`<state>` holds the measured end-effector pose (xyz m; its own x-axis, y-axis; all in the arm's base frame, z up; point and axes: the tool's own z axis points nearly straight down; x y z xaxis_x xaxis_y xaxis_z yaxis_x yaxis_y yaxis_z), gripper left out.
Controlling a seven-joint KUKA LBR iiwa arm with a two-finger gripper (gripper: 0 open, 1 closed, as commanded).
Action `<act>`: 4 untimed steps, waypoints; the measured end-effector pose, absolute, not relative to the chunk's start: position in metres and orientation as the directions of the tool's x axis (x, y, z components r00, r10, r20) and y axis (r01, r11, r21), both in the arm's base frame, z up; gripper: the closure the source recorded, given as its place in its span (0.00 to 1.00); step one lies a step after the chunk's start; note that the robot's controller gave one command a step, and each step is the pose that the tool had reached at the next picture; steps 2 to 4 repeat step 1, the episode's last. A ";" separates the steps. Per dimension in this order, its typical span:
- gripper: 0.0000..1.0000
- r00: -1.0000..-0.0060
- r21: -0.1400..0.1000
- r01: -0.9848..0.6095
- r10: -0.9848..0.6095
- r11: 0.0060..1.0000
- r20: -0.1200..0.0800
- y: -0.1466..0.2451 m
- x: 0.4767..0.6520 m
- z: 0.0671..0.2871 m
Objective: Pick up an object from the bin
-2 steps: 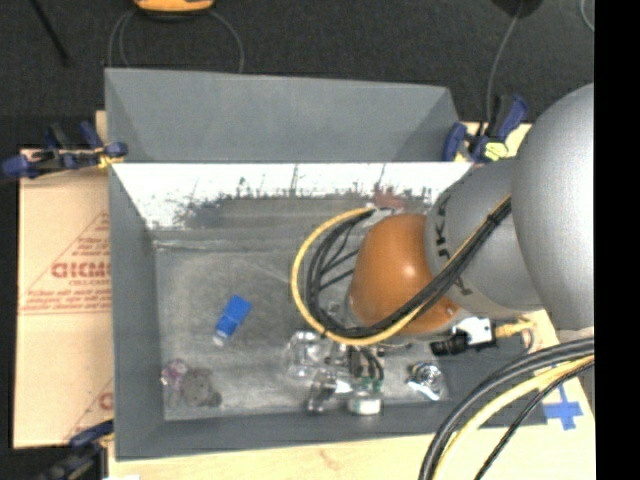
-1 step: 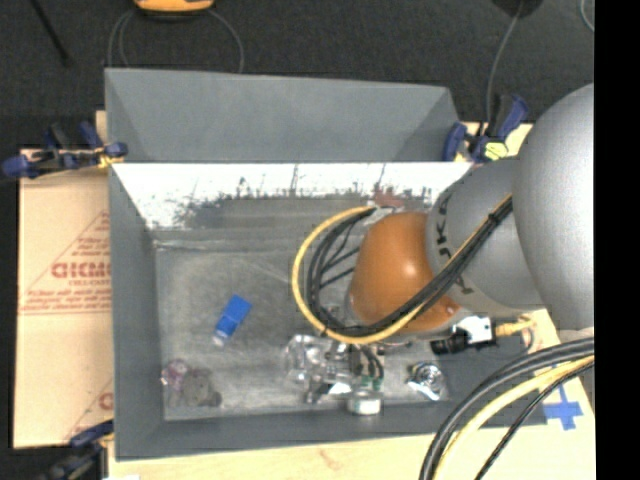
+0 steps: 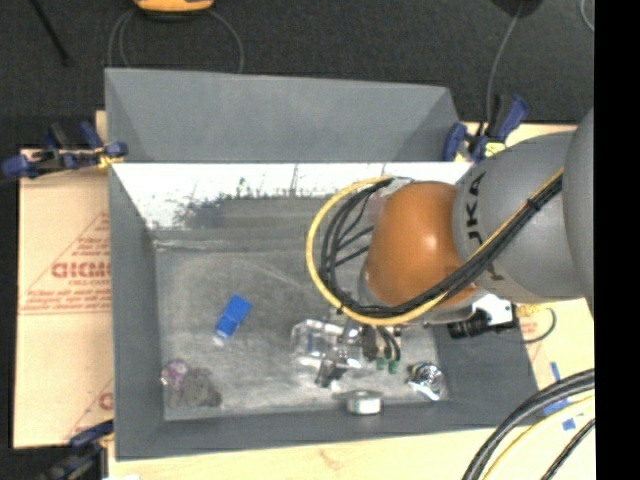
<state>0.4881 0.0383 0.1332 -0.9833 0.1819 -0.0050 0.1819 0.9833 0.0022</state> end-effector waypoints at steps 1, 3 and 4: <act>1.00 -0.984 0.002 0.179 0.179 0.984 -0.006 0.038 0.490 0.201; 1.00 -0.984 0.002 0.179 0.179 0.984 -0.006 0.038 0.490 0.201; 1.00 -0.984 0.002 0.179 0.179 0.984 -0.006 0.038 0.490 0.201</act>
Offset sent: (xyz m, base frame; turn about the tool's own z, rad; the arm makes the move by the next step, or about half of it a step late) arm 0.0001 0.0001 0.0642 0.0000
